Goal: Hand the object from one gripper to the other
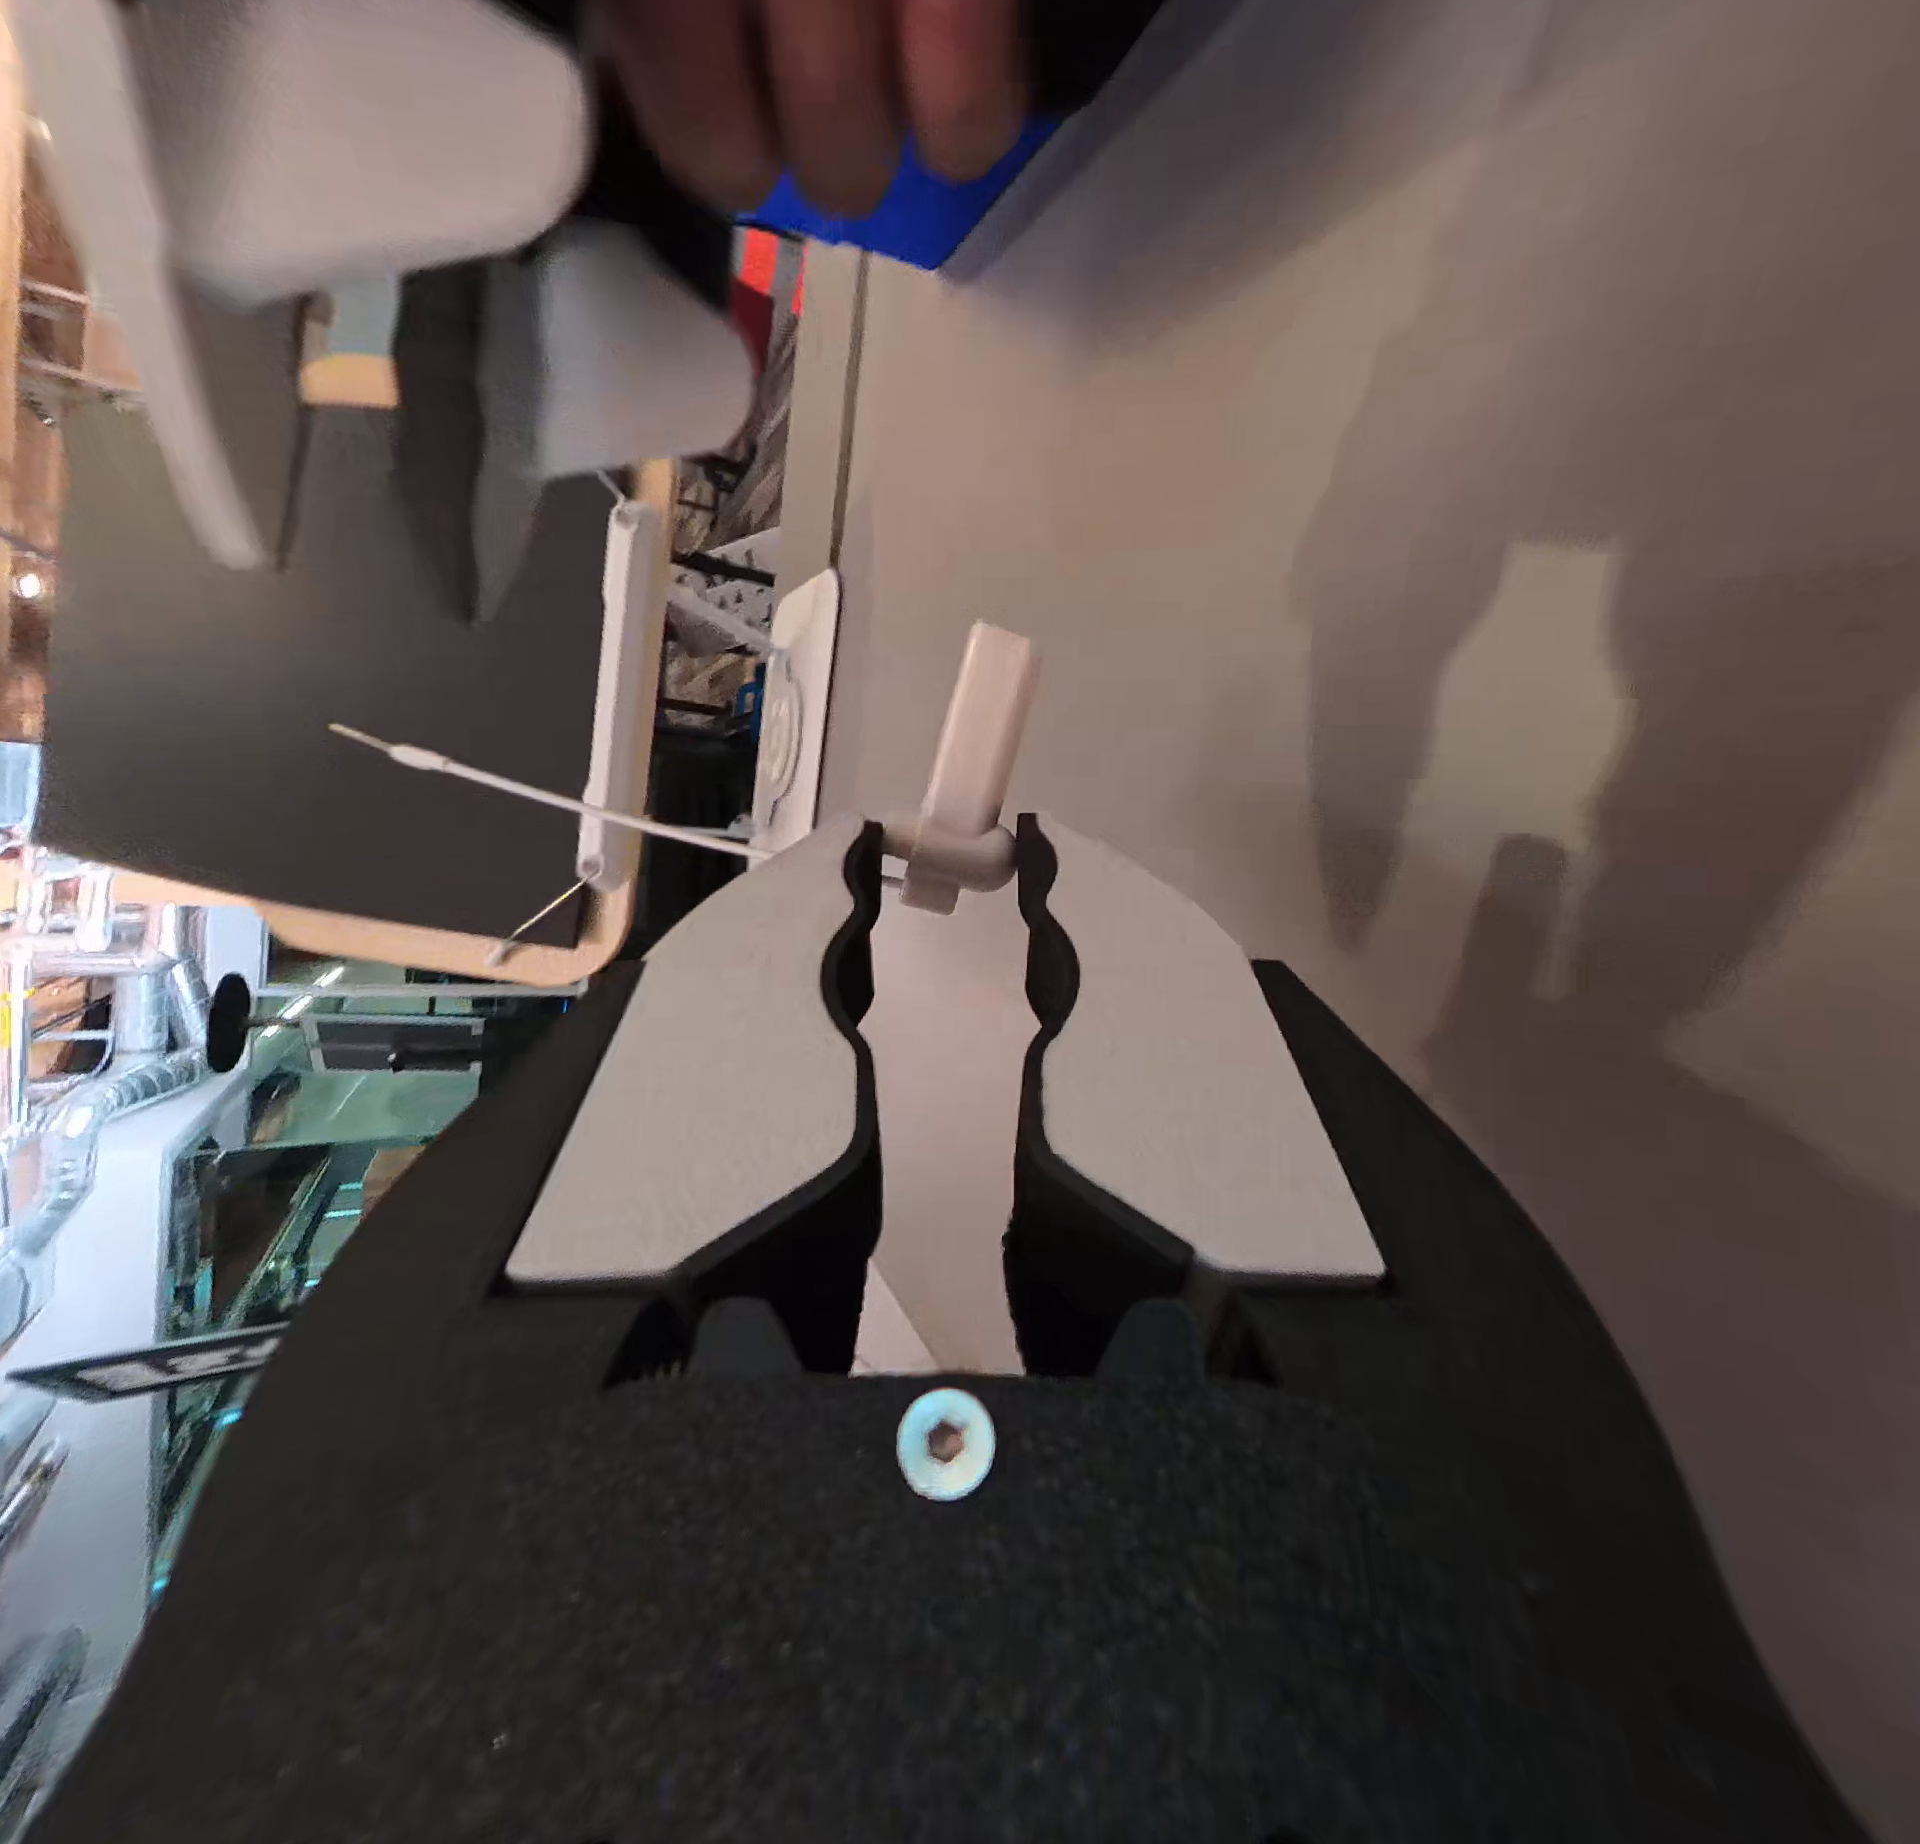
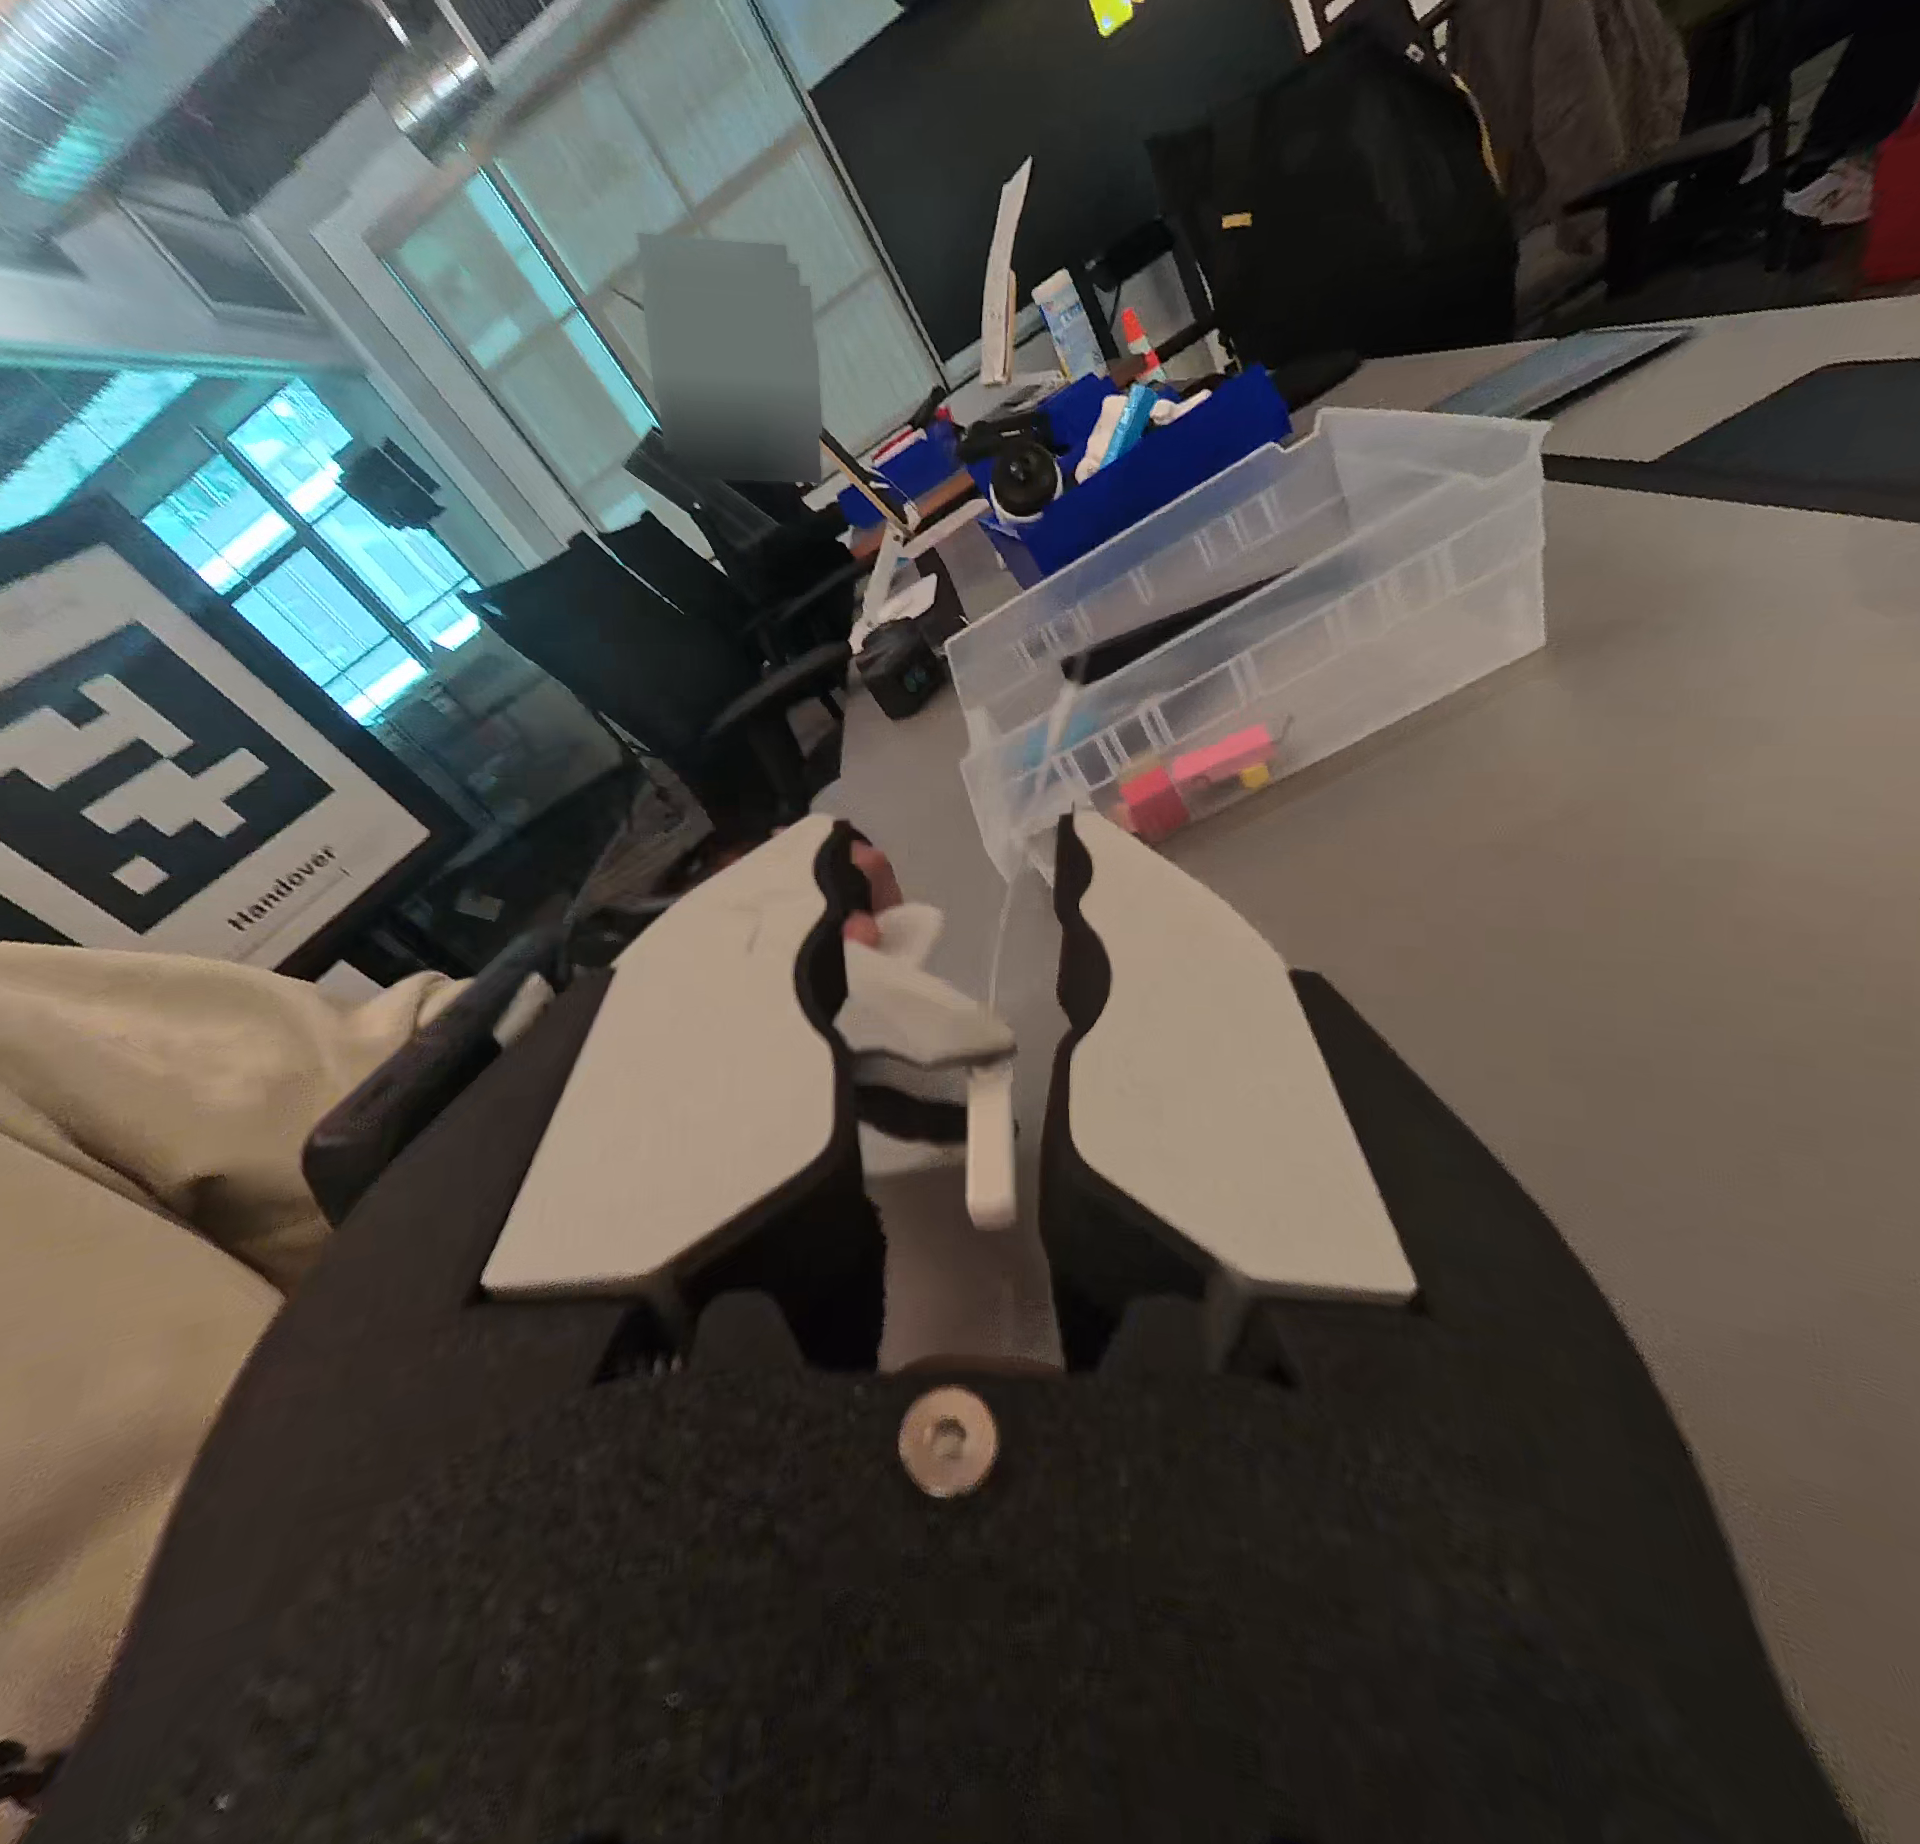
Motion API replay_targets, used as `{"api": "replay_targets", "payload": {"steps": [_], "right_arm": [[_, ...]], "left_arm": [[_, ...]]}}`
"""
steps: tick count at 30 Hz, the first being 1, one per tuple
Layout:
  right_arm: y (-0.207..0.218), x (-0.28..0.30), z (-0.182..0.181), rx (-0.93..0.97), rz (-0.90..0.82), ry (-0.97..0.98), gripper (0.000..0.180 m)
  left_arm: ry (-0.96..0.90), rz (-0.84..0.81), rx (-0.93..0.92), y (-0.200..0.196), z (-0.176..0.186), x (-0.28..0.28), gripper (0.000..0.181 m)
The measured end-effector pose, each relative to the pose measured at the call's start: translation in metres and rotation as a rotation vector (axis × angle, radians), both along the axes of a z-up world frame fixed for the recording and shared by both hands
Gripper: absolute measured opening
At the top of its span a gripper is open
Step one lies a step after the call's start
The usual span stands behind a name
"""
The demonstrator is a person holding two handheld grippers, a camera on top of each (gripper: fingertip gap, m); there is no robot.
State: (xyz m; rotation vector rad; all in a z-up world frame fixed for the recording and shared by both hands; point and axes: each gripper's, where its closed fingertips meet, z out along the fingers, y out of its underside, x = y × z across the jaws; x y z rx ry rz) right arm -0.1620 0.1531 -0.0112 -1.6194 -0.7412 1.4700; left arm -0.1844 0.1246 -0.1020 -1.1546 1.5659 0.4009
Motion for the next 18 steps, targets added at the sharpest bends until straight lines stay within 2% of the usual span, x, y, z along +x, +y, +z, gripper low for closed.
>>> {"api": "replay_targets", "payload": {"steps": [8,10,12,18], "right_arm": [[0.007,0.000,-0.004,-0.064,-0.017,0.048,0.038],[0.007,0.002,-0.003,-0.074,-0.012,0.070,0.028],[0.005,0.002,-0.005,-0.070,0.005,0.056,0.005],[0.004,0.003,-0.012,-0.055,0.007,0.001,0.003]], "left_arm": [[0.012,-0.045,-0.011,-0.018,-0.004,0.023,0.025],[0.014,-0.048,-0.011,-0.019,-0.005,0.024,0.025],[0.019,-0.048,-0.015,-0.019,-0.006,0.025,0.025],[0.005,-0.054,-0.035,-0.022,-0.008,0.026,0.025]]}}
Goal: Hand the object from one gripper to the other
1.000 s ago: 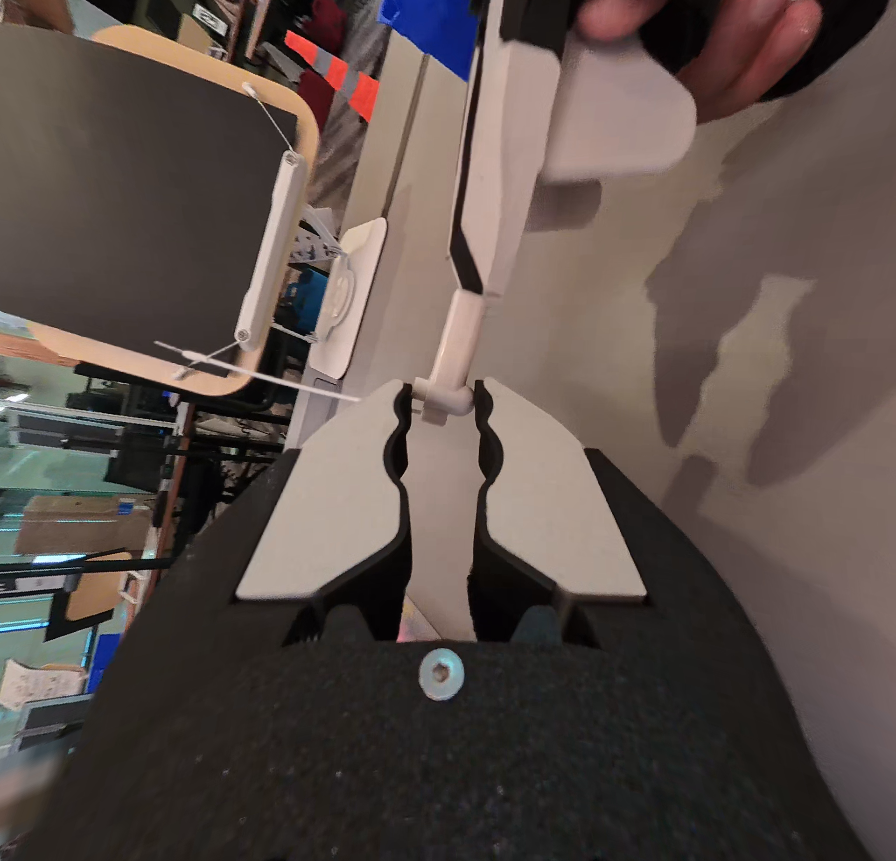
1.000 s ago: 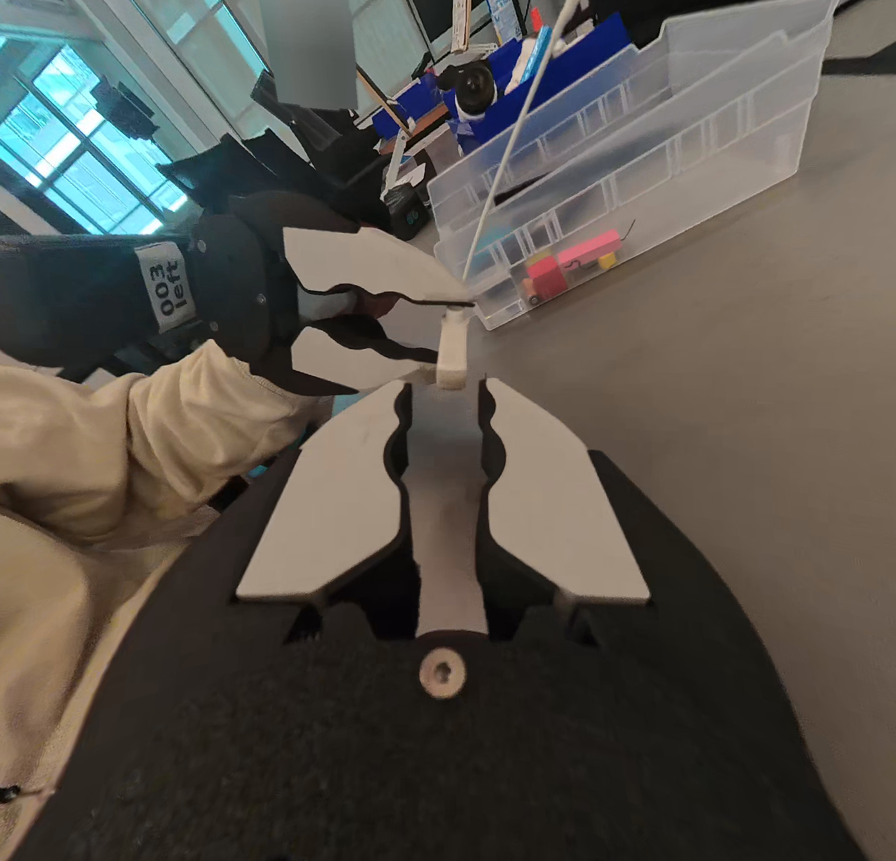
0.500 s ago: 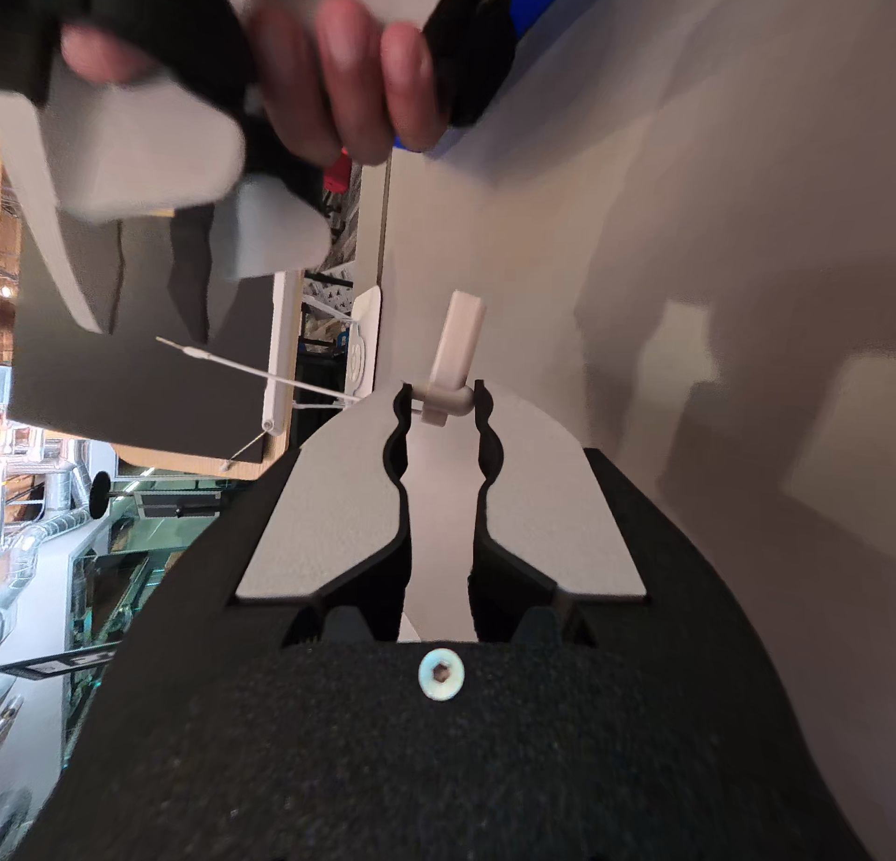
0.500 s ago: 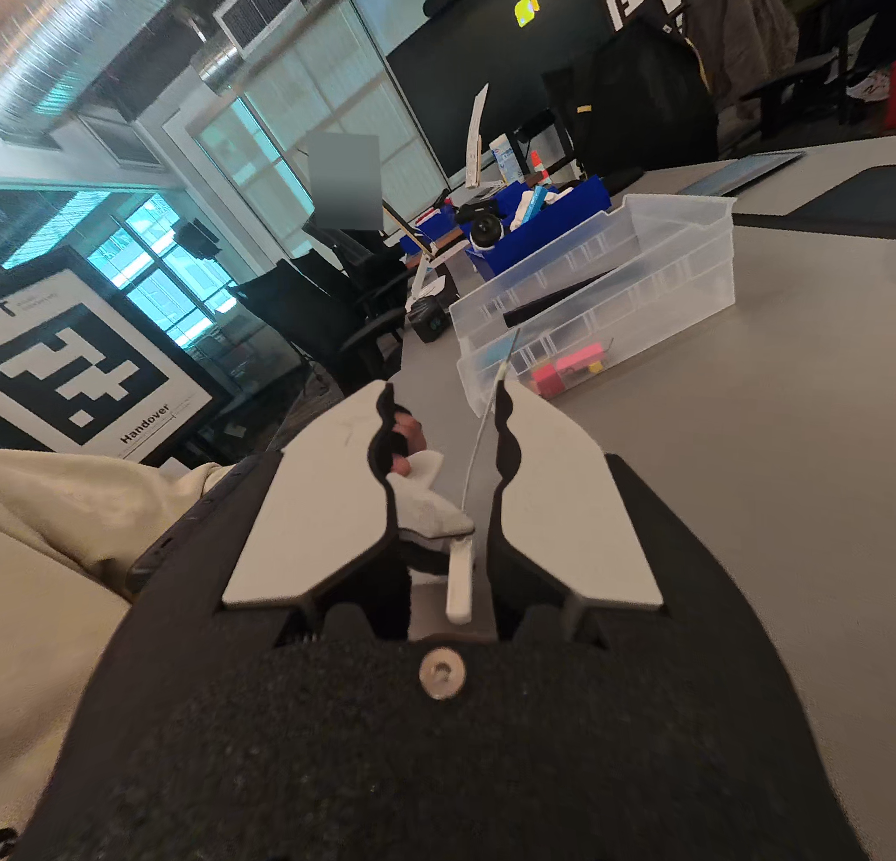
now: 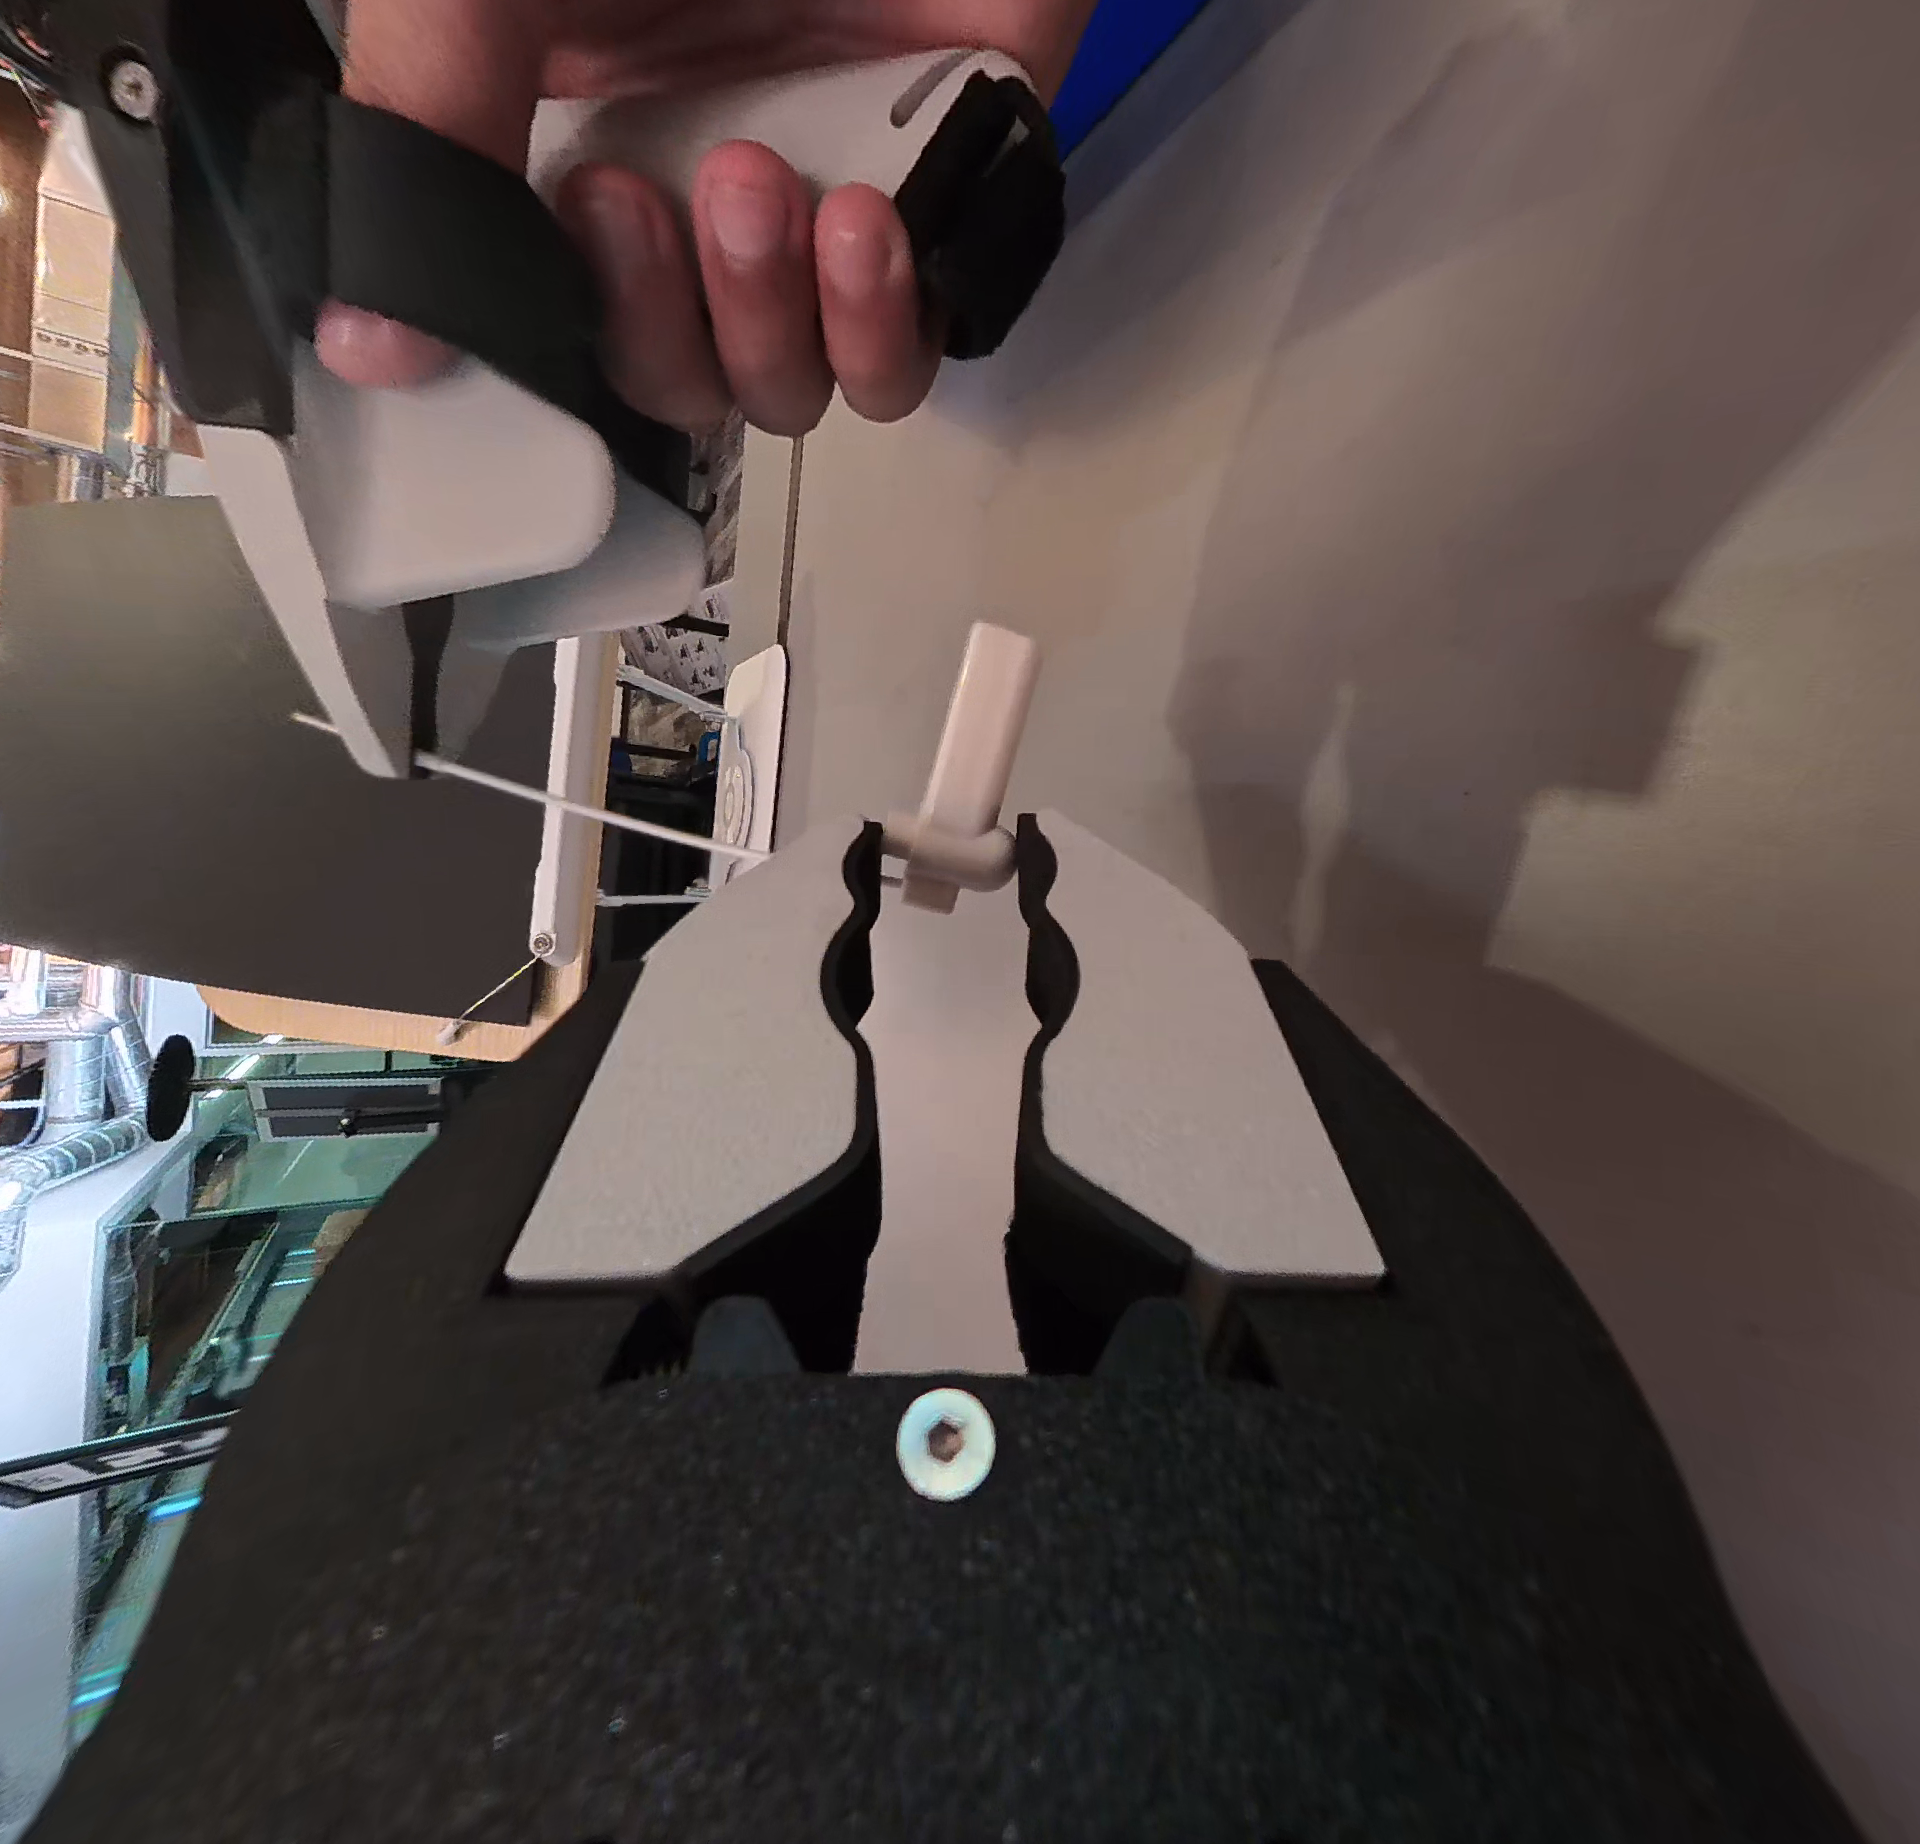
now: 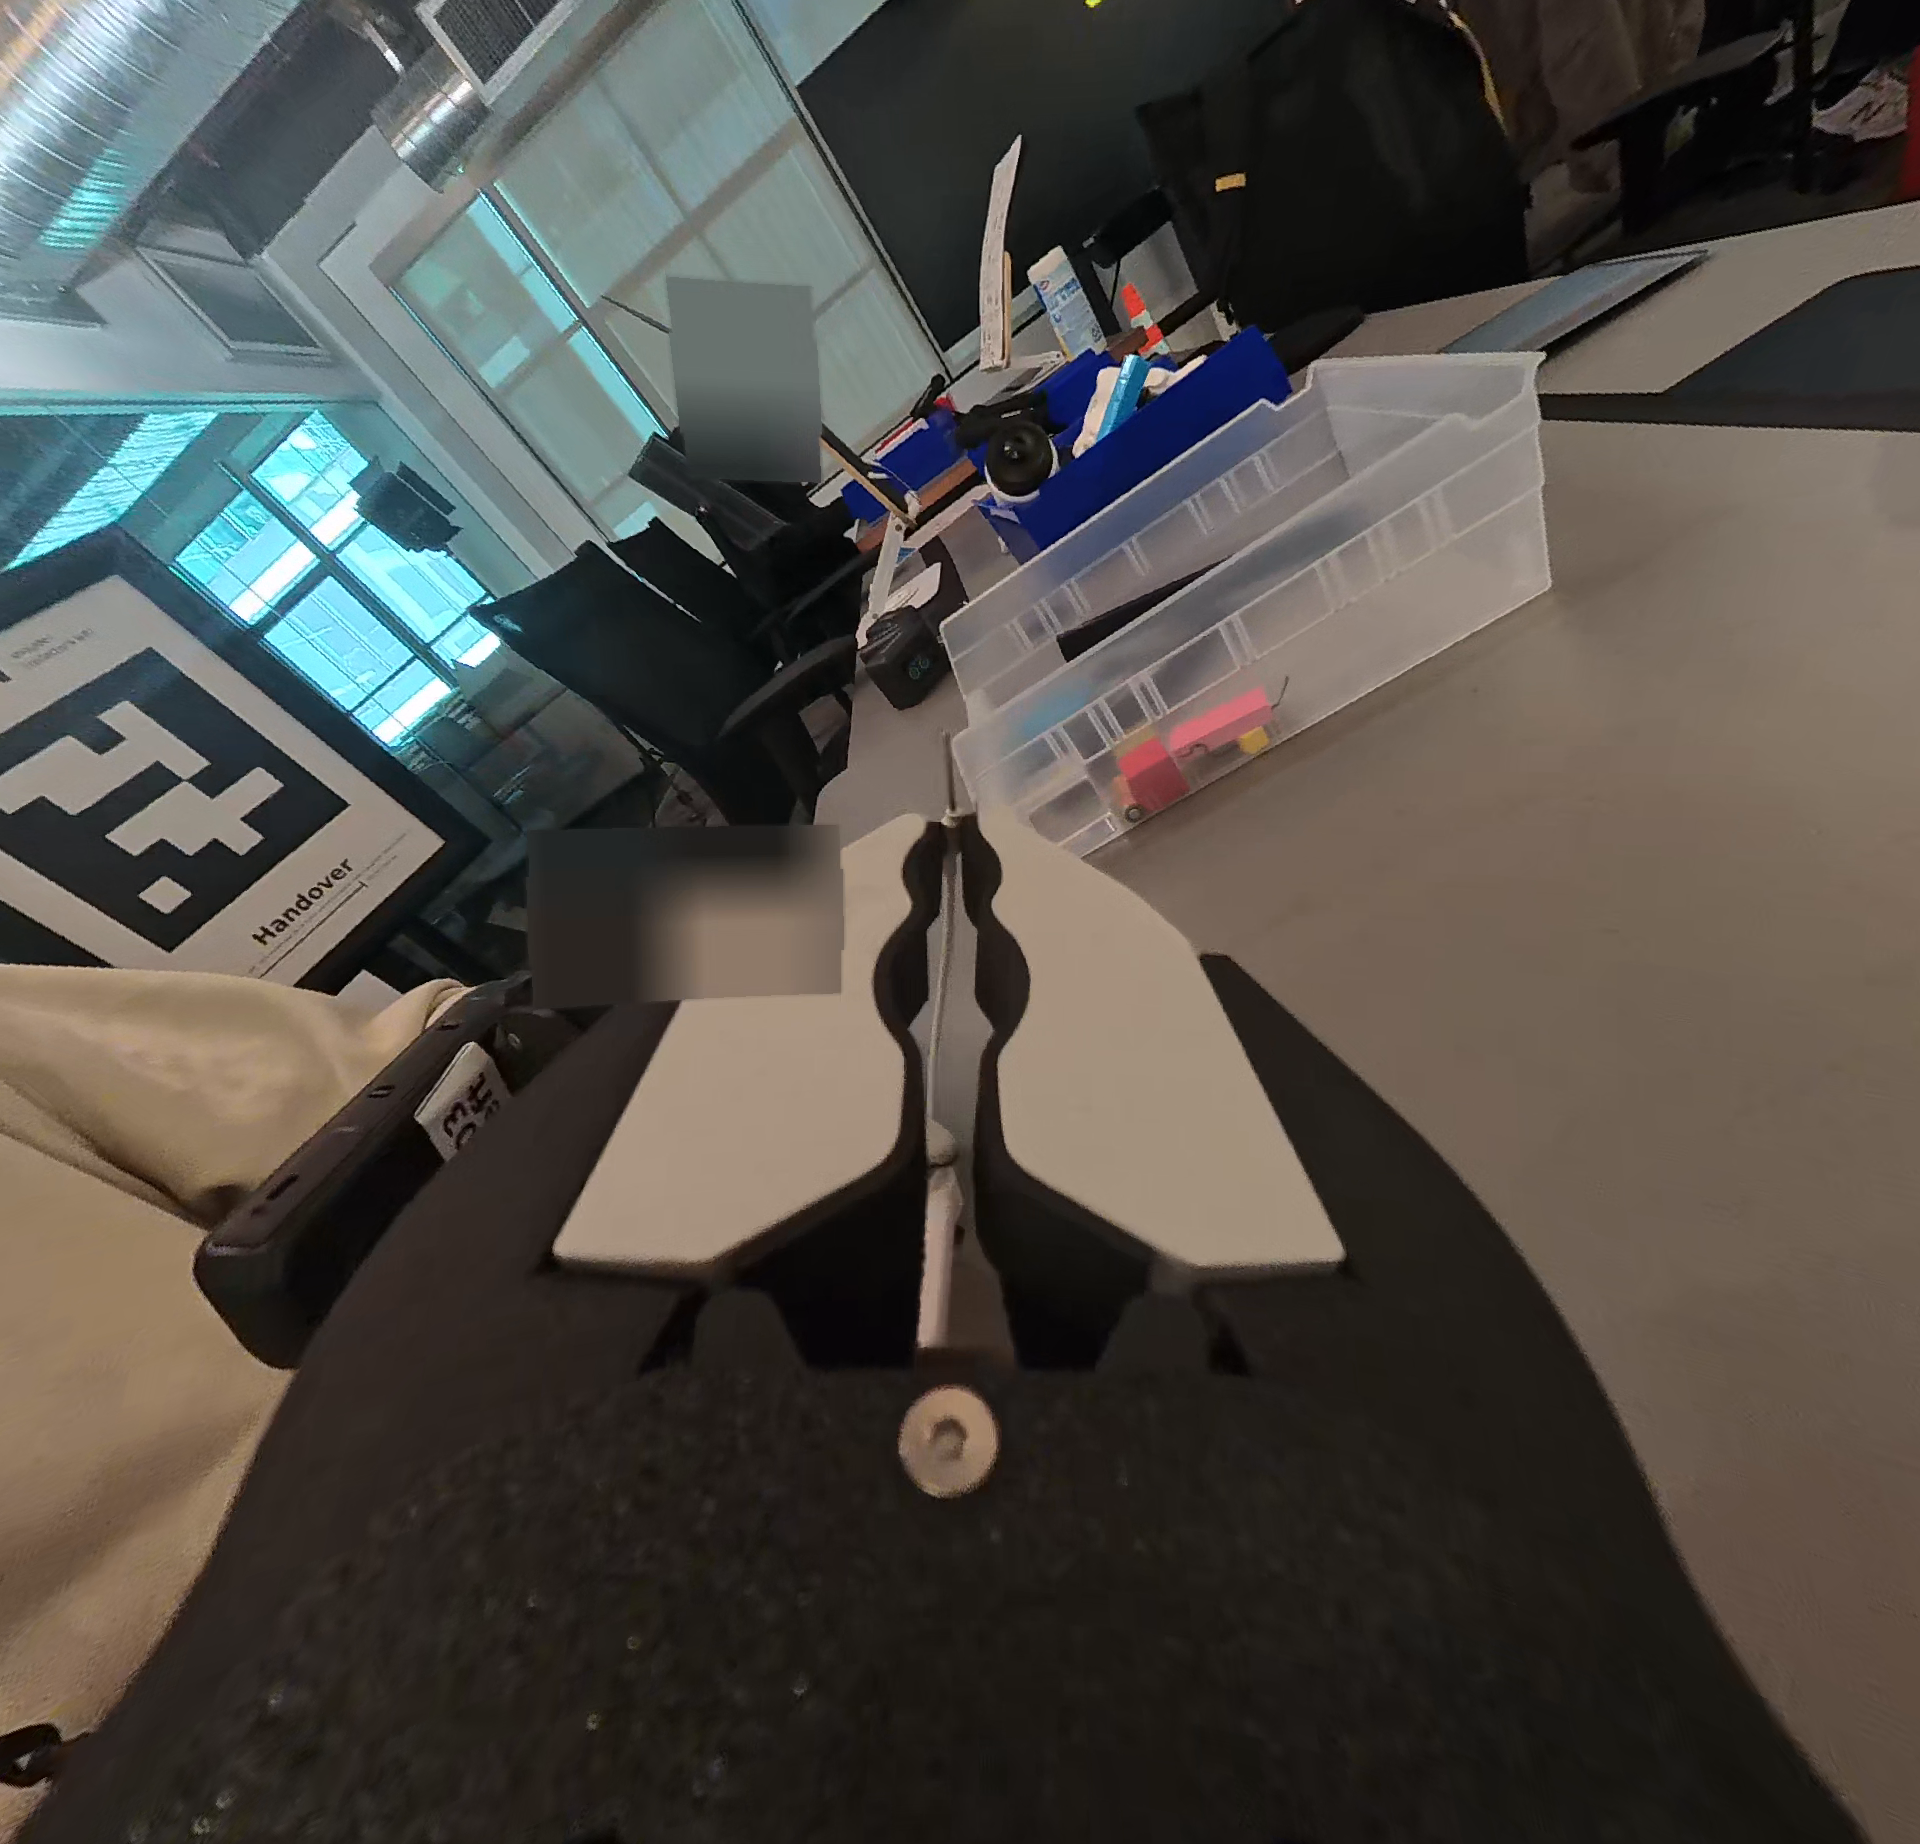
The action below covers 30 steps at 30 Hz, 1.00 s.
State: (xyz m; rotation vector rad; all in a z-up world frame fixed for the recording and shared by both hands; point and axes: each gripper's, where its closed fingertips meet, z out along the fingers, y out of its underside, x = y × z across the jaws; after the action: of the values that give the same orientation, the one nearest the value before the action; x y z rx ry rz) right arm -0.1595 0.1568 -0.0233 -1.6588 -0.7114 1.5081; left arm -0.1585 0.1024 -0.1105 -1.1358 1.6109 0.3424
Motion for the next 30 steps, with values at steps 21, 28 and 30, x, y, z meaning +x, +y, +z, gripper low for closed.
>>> {"api": "replay_targets", "payload": {"steps": [21,28,30], "right_arm": [[-0.007,0.011,0.032,0.237,-0.084,-0.216,0.003],[-0.023,-0.002,0.026,0.202,0.025,-0.200,0.003],[-0.027,-0.010,0.021,0.196,0.042,-0.205,0.003]], "left_arm": [[-0.780,-0.211,-0.735,-0.037,0.075,0.006,0.047],[-0.936,-0.147,-0.990,-0.010,0.080,-0.015,0.044],[-0.930,-0.135,-0.992,-0.007,0.078,-0.018,0.041]]}}
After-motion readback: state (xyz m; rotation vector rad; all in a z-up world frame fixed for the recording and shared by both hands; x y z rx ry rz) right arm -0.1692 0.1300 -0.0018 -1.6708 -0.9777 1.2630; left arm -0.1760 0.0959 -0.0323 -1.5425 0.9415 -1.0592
